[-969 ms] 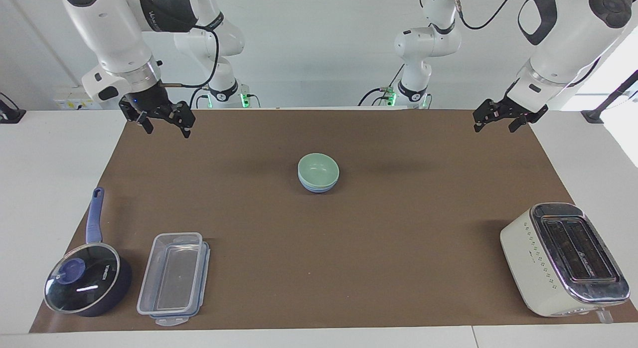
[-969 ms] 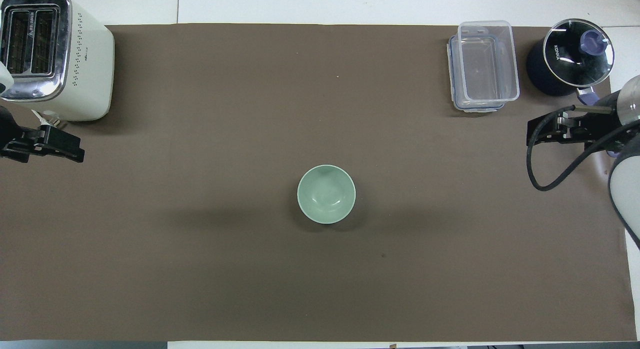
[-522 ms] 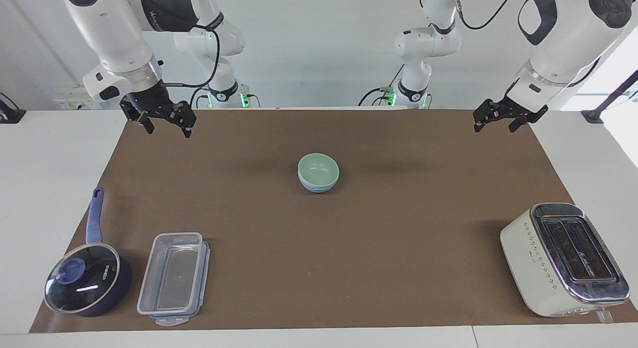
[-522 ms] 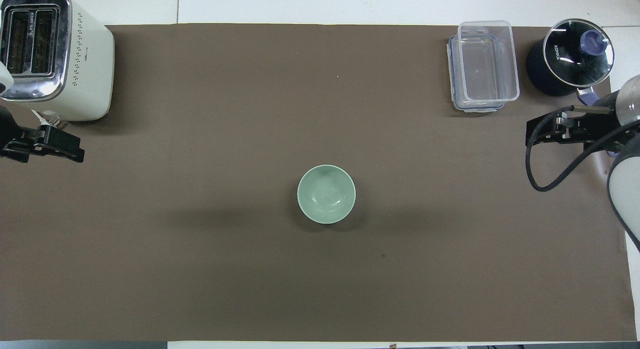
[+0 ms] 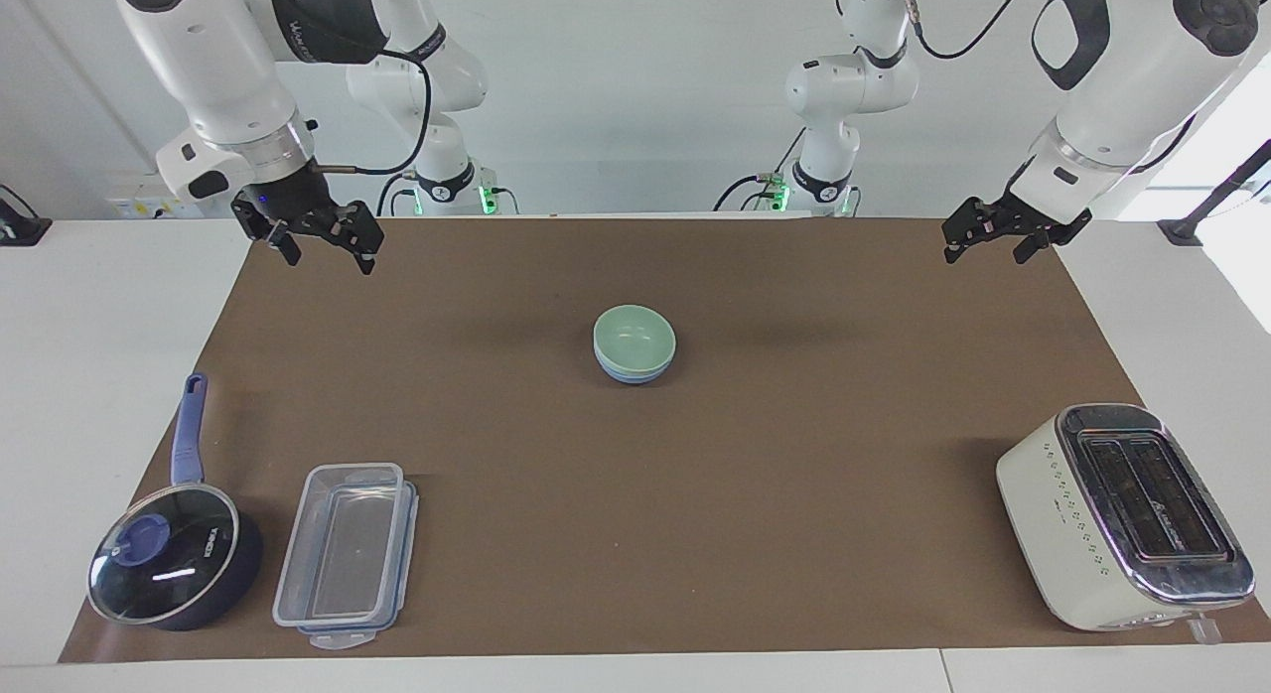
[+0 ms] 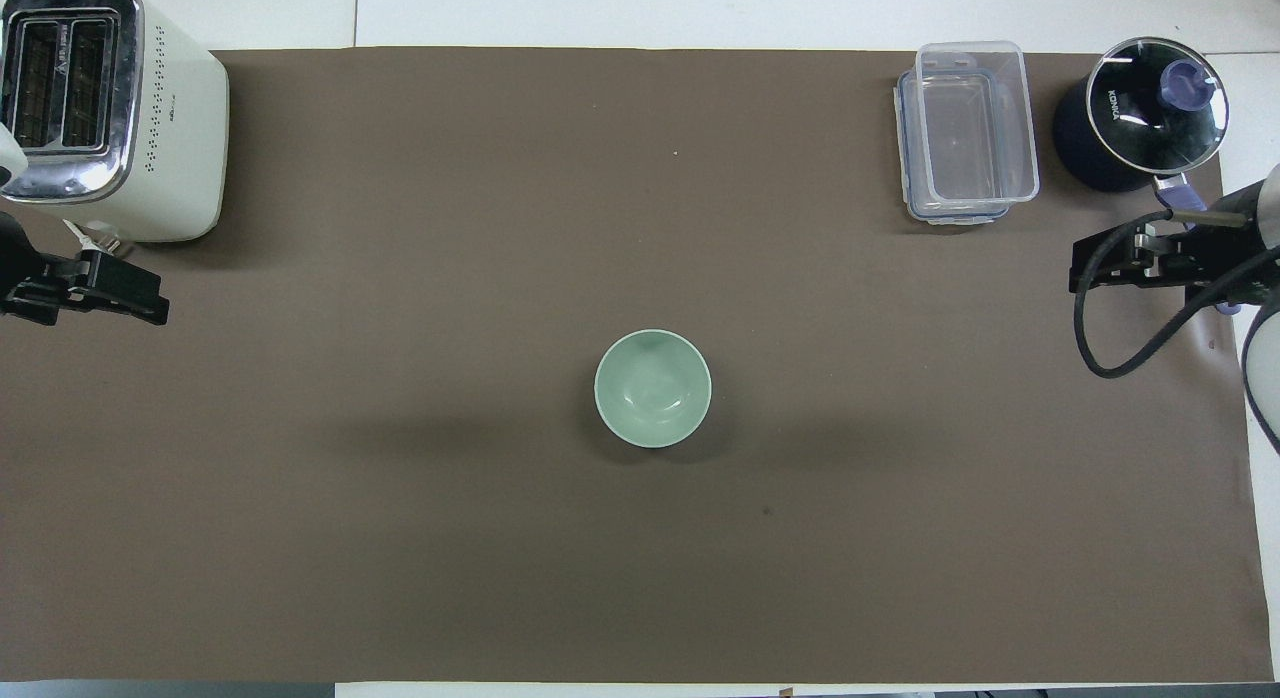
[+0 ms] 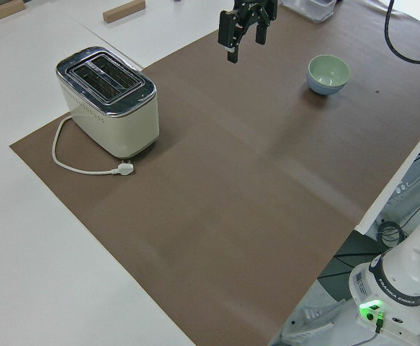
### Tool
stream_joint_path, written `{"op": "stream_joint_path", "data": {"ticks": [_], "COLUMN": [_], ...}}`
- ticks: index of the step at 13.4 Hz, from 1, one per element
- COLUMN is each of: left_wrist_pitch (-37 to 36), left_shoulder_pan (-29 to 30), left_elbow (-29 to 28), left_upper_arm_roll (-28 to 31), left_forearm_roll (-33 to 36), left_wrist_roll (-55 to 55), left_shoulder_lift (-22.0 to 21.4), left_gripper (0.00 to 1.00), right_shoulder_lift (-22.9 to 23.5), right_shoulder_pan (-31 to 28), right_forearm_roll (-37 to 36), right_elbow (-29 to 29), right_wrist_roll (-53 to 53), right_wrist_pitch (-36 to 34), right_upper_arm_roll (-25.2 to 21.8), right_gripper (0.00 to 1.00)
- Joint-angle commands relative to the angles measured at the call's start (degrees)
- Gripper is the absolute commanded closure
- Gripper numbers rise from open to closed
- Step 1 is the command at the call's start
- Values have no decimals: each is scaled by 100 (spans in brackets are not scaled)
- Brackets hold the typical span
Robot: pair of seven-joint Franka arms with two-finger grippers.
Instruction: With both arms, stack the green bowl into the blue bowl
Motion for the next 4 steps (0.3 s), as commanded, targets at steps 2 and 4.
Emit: {"op": "stream_joint_path", "data": {"ticks": [2,4], "left_wrist_pitch": [14,14], "left_shoulder_pan": [-34,-25], "left_elbow": [-50,-50], "left_upper_arm_roll": [3,3], "left_forearm_roll": [153,153], "left_wrist_roll": [20,20], "left_shoulder_lift": [-84,-84], "left_gripper": [0,0], "right_shoulder_lift": [-102,-94], "right_shoulder_pan": [31,31], "right_forearm_roll": [133,124], "right_elbow": [-87,-78], "right_wrist_roll": [-169,-169], "right_wrist_pitch": [-40,-31], "right_upper_arm_roll": [-76,-76], "right_gripper": [0,0]}}
